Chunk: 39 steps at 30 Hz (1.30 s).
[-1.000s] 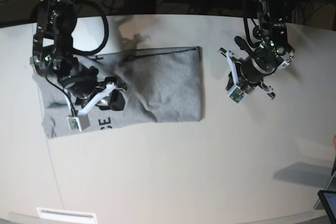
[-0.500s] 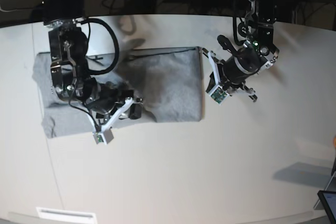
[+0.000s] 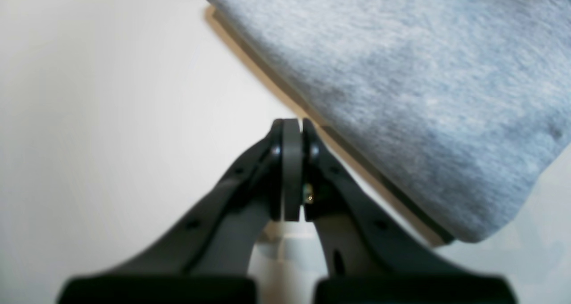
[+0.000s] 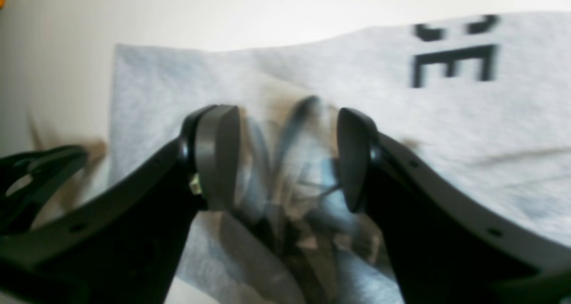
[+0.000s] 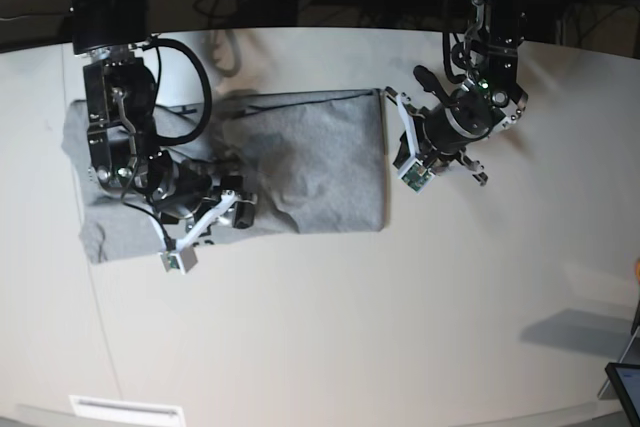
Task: Fold the T-shirt properly
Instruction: 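Grasp the shirt's two ends with both grippers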
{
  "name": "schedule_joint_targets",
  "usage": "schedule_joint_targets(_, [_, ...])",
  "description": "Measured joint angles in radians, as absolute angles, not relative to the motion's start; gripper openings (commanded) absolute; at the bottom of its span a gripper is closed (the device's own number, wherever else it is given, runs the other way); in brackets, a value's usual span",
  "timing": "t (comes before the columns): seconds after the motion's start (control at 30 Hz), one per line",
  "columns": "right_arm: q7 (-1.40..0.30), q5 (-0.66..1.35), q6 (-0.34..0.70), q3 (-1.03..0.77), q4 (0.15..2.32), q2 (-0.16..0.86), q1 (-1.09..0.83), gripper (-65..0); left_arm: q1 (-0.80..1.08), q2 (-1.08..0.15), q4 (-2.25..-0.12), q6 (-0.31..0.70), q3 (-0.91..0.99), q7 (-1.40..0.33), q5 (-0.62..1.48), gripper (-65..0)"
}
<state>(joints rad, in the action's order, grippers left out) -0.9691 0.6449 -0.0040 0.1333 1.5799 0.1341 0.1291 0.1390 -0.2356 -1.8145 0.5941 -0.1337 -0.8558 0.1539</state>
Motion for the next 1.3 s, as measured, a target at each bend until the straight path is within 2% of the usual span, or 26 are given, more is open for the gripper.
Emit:
schedule_joint_targets(0.37, [-0.968,0.649,-0.001,0.136,1.58,0.126,0.113,-32.9,0.139,-0.236,-1.814,0.594,-0.134,-0.855,0.154,-65.0])
schedule_joint_targets(0.53, [-0.968,0.652,-0.001,0.136,1.58,0.126,0.113,-44.4,0.139,-0.236,-1.813,0.594,-0.134,-0.855,0.154,-65.0])
schedule_joint_targets(0.7, [-0.967,0.652,-0.001,0.136,1.58,0.126,0.113,-50.6,0.143,-0.236,-1.813,0.594,-0.134,-0.856,0.154,-65.0])
schedule_joint_targets(0.83, [-0.967,0.653,-0.001,0.136,1.58,0.126,0.114,-64.9,0.142,-0.236,-1.813,0.594,-0.134,-0.856,0.154,-65.0])
schedule_joint_targets(1.13, [-0.968,0.652,-0.001,0.131,1.575,0.128,0.139,-65.0,0.15,-0.236,-1.813,0.594,-0.131,-0.856,0.154,-65.0])
schedule_joint_targets(1.3, [-0.965,0.651,-0.001,0.131,1.496,0.133,0.191,-65.0,0.15,-0.236,-1.813,0.594,-0.13,-0.856,0.154,-65.0])
